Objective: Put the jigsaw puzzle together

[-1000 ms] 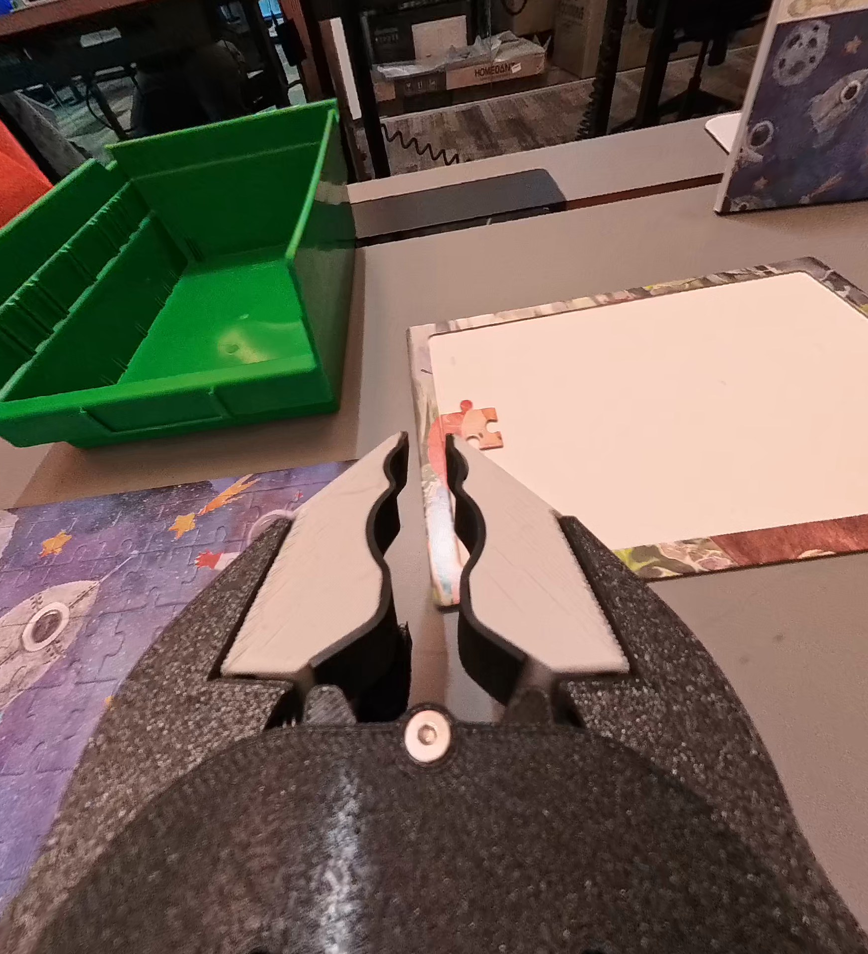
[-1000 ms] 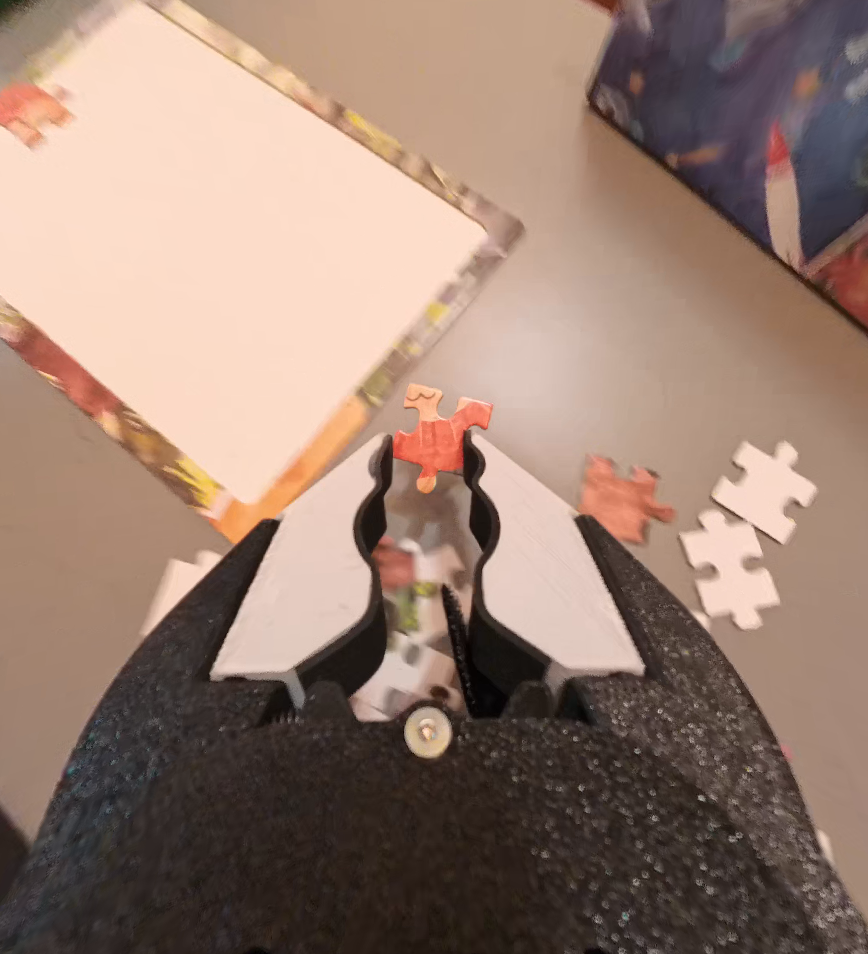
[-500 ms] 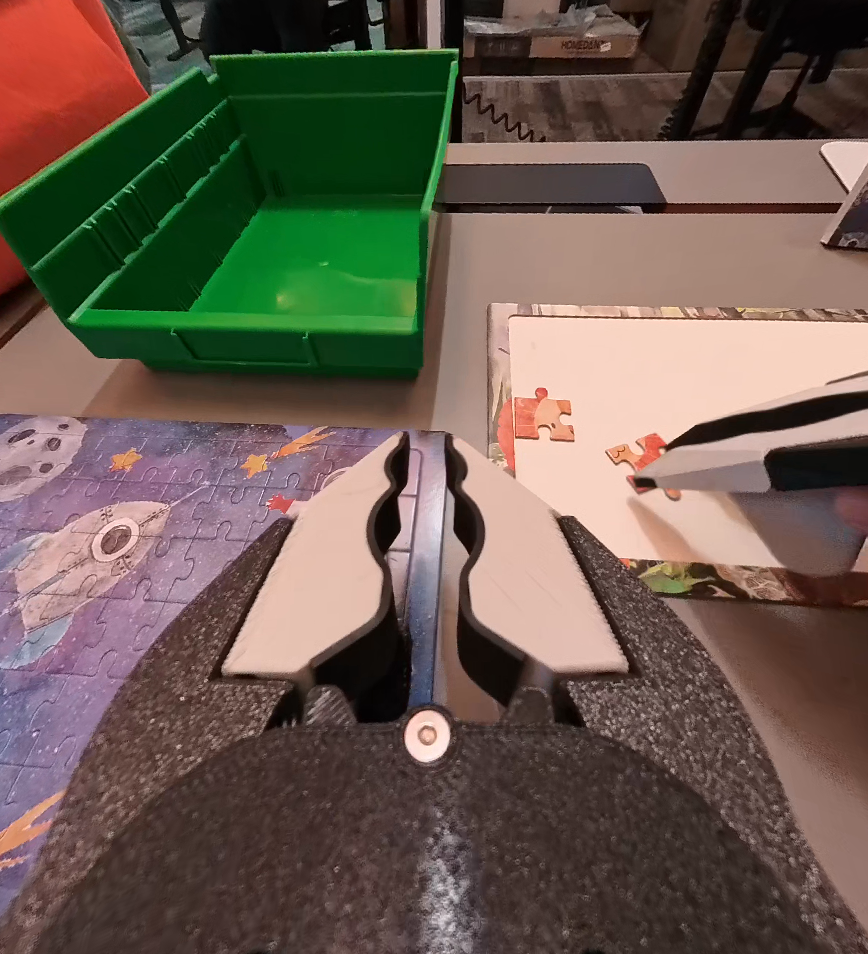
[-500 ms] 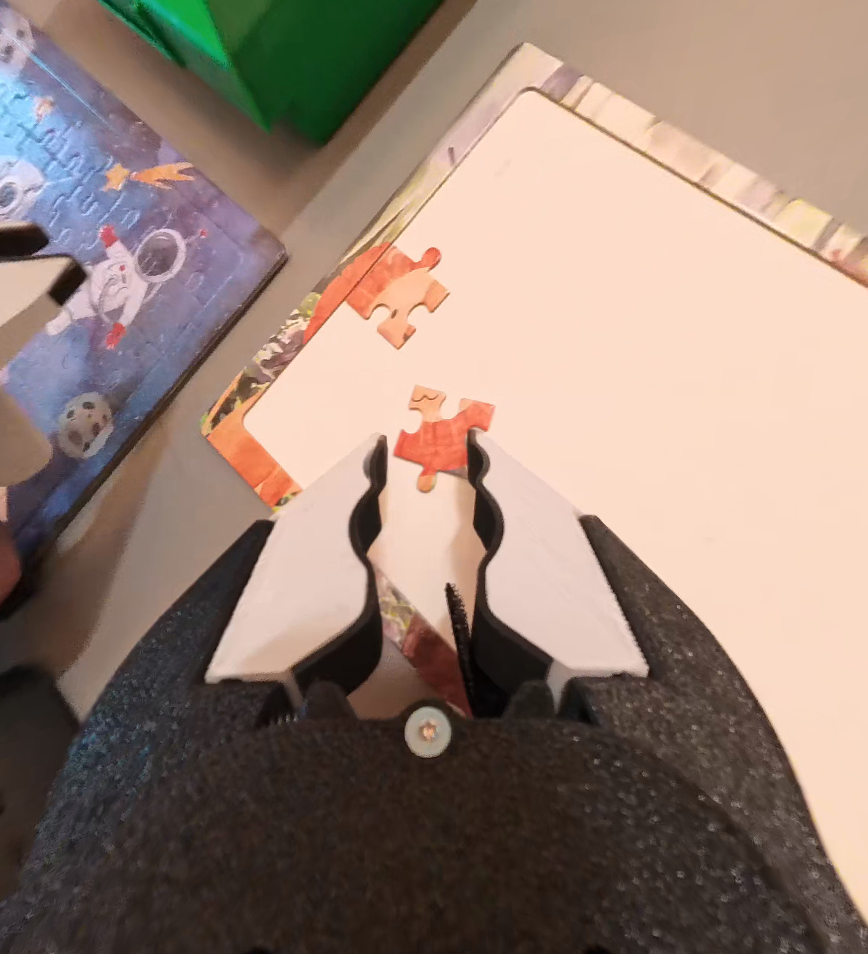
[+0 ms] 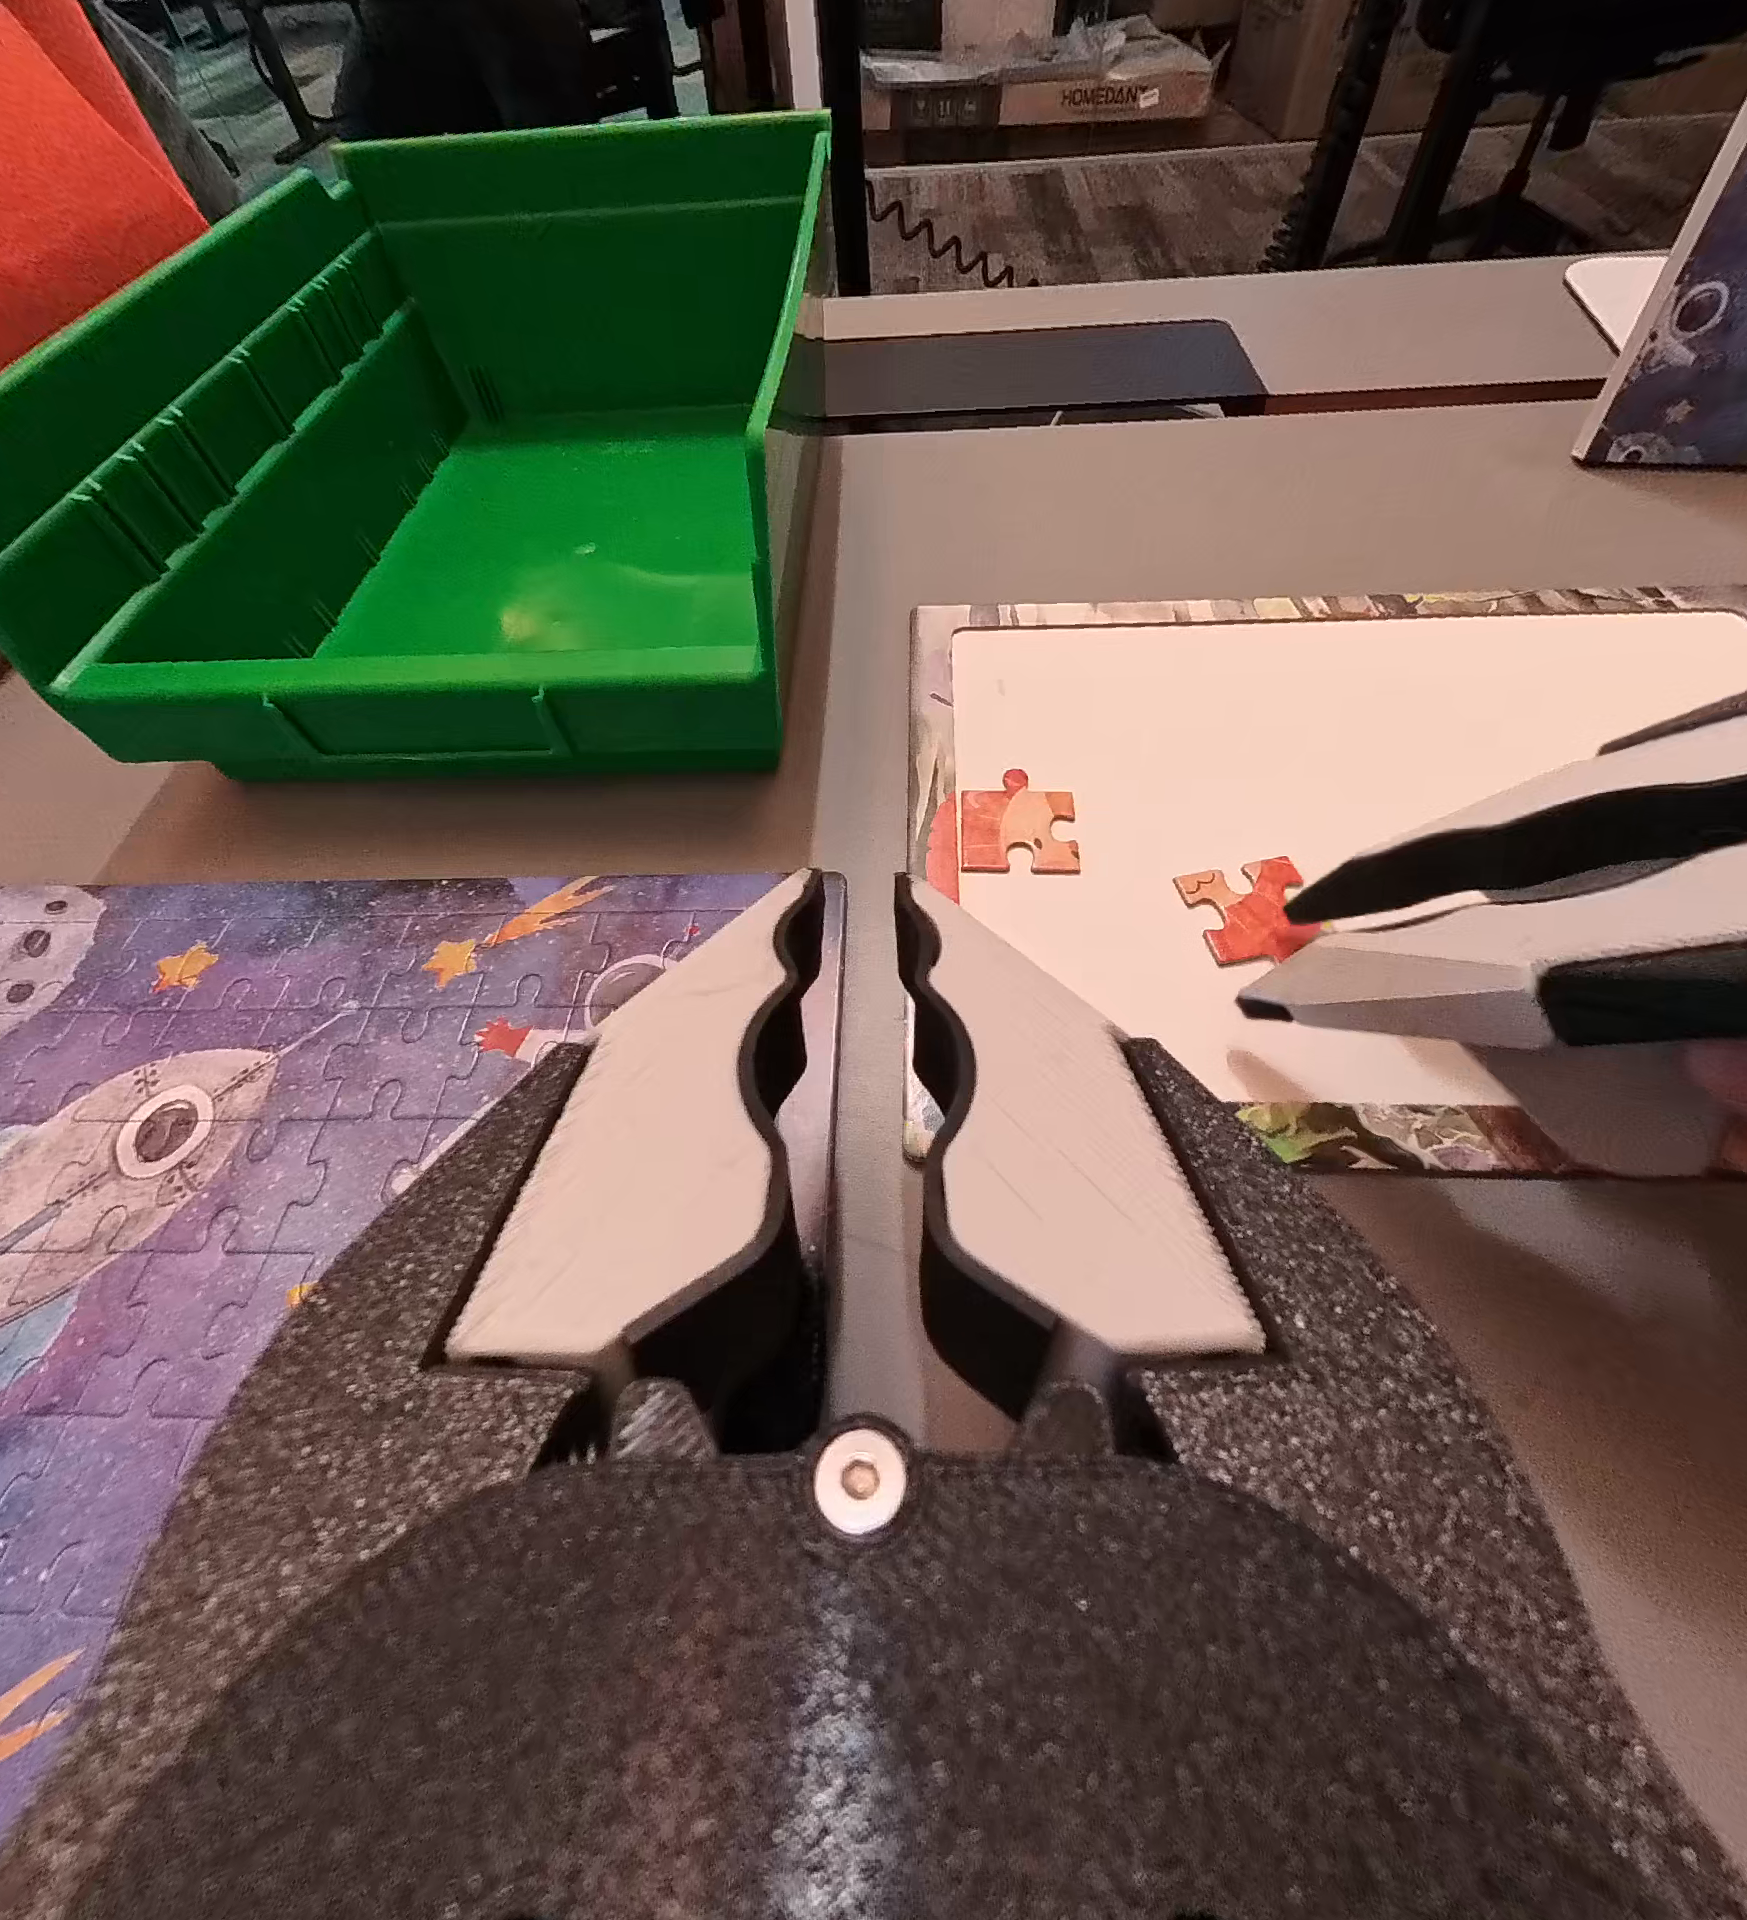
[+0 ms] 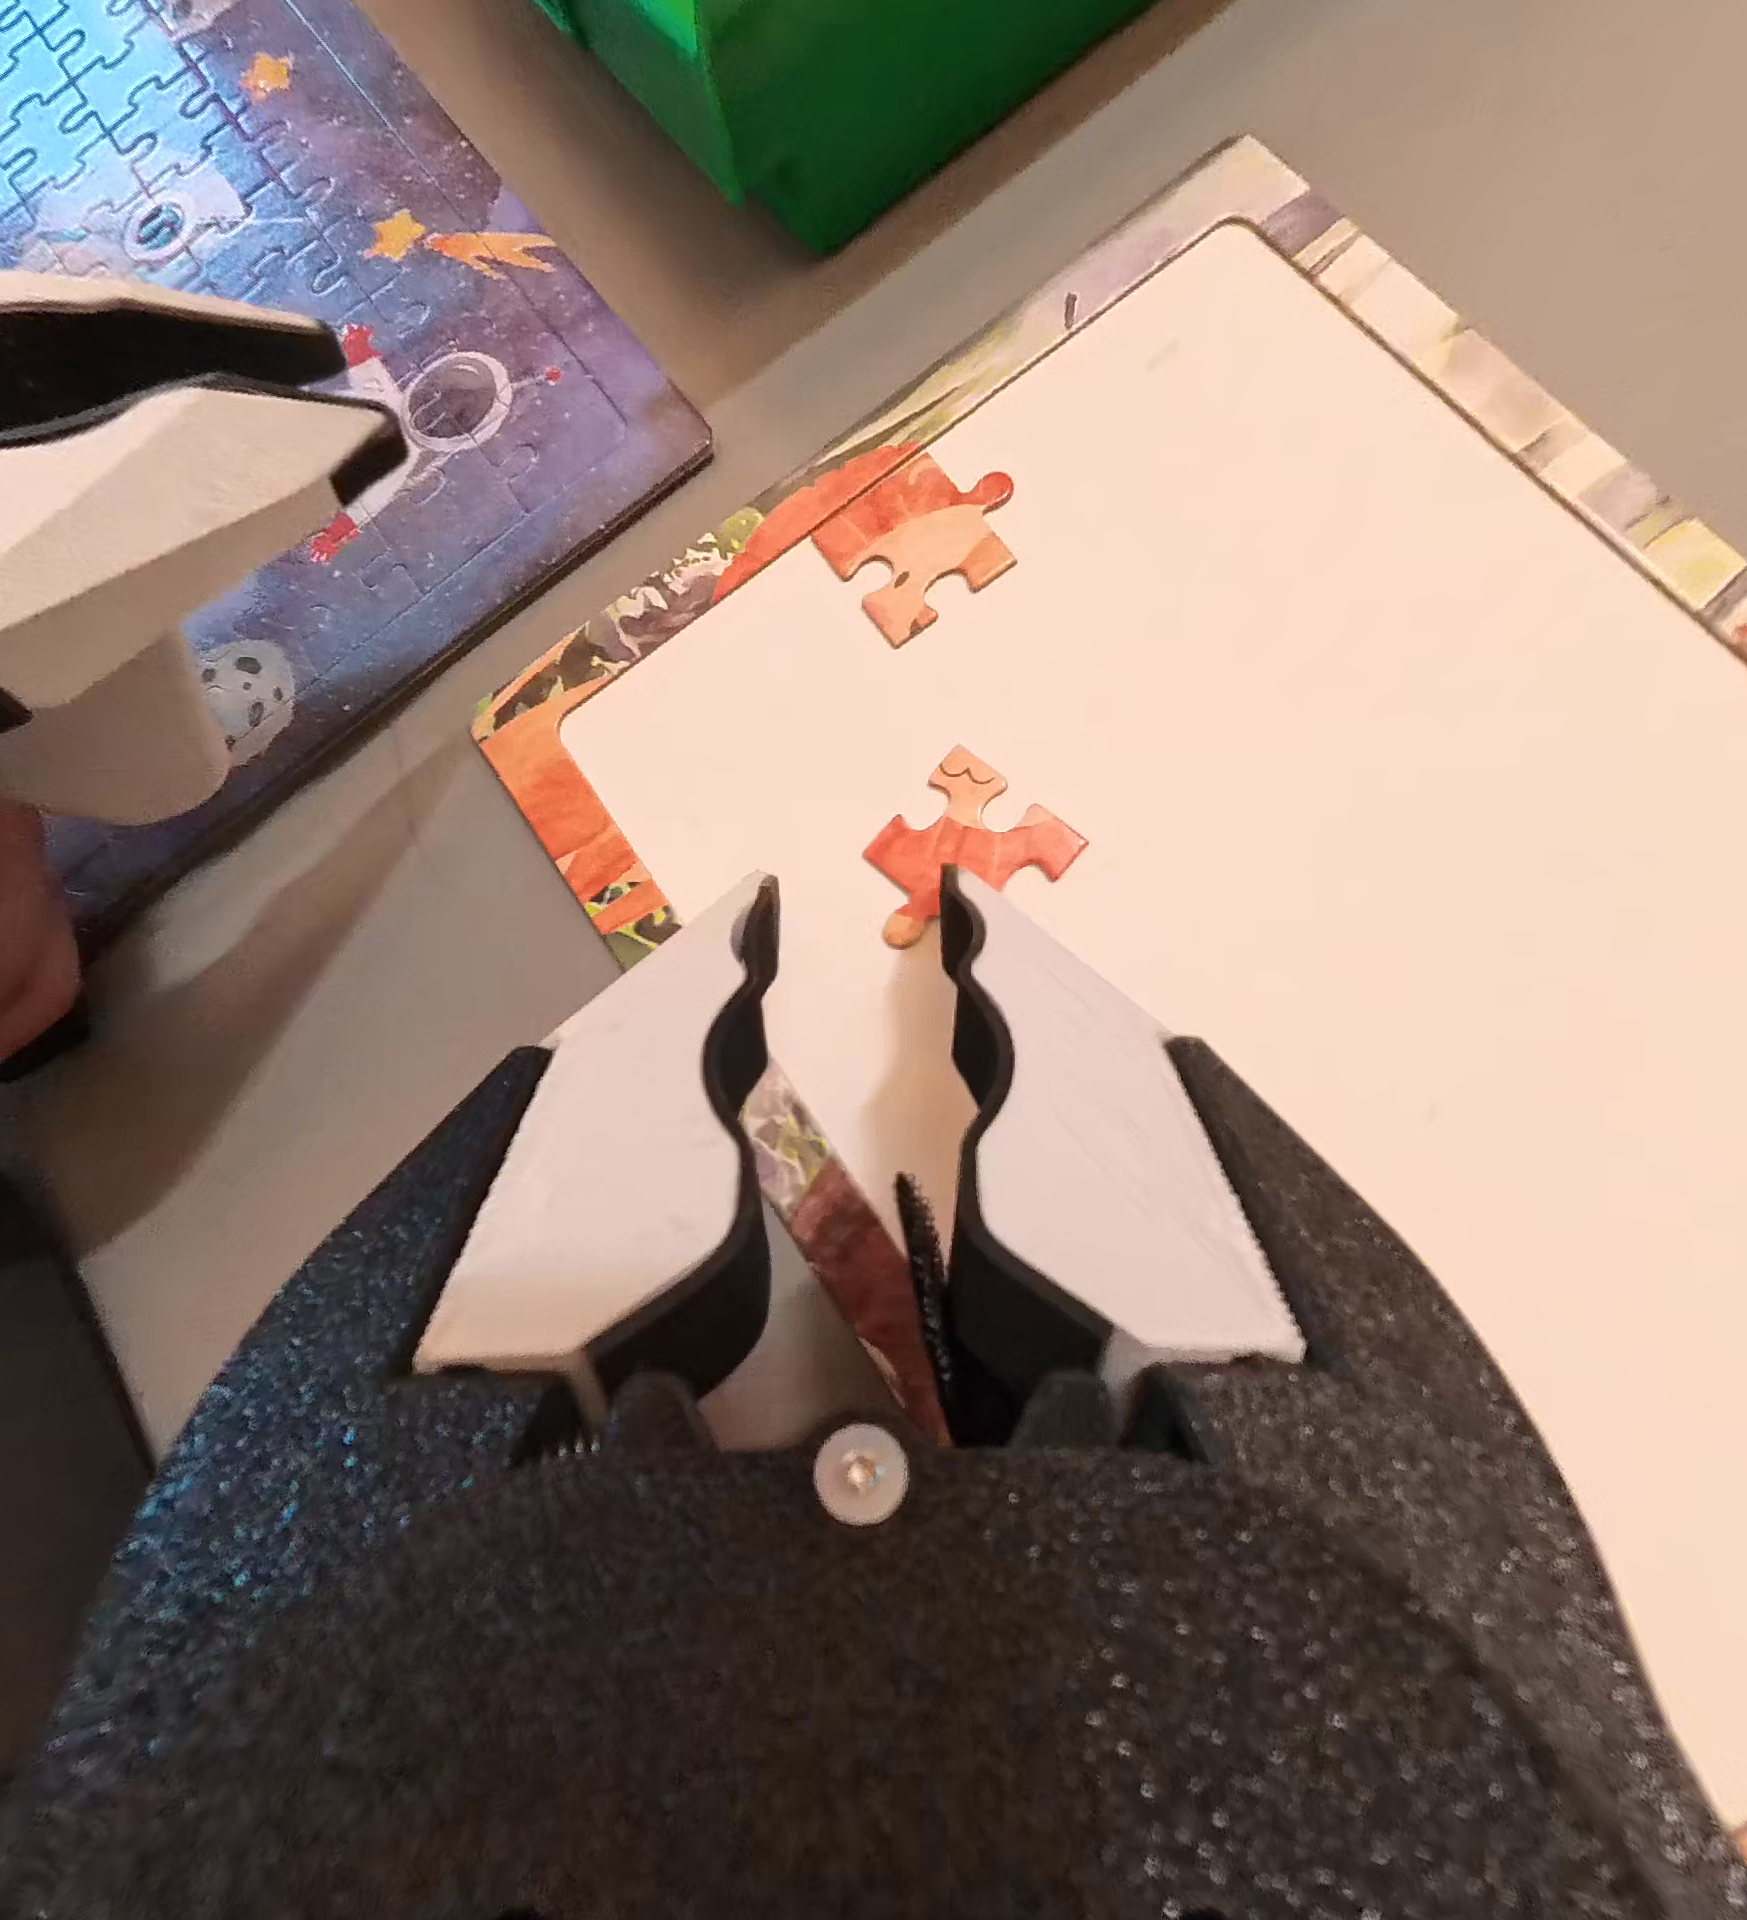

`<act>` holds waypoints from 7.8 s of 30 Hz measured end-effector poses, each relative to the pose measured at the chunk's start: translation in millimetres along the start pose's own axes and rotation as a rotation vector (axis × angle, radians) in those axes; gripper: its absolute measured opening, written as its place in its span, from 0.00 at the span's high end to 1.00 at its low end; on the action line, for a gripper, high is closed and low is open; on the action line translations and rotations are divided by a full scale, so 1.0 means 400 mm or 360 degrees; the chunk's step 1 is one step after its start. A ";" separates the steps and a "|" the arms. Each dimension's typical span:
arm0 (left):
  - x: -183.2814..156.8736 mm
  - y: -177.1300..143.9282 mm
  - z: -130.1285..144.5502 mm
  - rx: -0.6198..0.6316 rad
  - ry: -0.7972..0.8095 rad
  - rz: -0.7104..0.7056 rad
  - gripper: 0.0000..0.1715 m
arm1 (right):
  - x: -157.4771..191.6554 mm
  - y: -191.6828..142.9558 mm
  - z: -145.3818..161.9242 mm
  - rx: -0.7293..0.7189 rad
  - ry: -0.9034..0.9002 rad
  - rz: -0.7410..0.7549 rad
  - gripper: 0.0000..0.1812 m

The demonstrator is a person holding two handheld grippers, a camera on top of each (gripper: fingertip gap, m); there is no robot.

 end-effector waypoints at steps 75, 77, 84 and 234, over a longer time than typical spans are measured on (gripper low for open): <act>-0.021 0.038 0.091 0.0546 -0.0021 0.0132 1.00 | 0.035 0.086 -0.032 -0.0024 -0.0065 -0.0155 0.90; -0.021 0.037 0.091 0.0546 -0.0020 0.0132 1.00 | 0.029 0.083 -0.032 -0.0024 -0.0046 -0.0124 0.90; -0.021 0.037 0.091 0.0546 -0.0014 0.0130 1.00 | 0.005 0.070 -0.048 -0.0039 -0.0128 -0.0062 0.88; -0.029 0.034 0.092 0.0539 0.0050 0.0139 1.00 | -0.004 0.059 -0.047 -0.0031 -0.0457 -0.0263 0.85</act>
Point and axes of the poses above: each gripper's, where its closed fingertips meet, y out along the fingers, z out of its underside, x = y × z across the jaws, the point moved 7 cm from there along -y, back along the fingers, and after that the axes turned 12 degrees about -x, right-handed, at the moved point
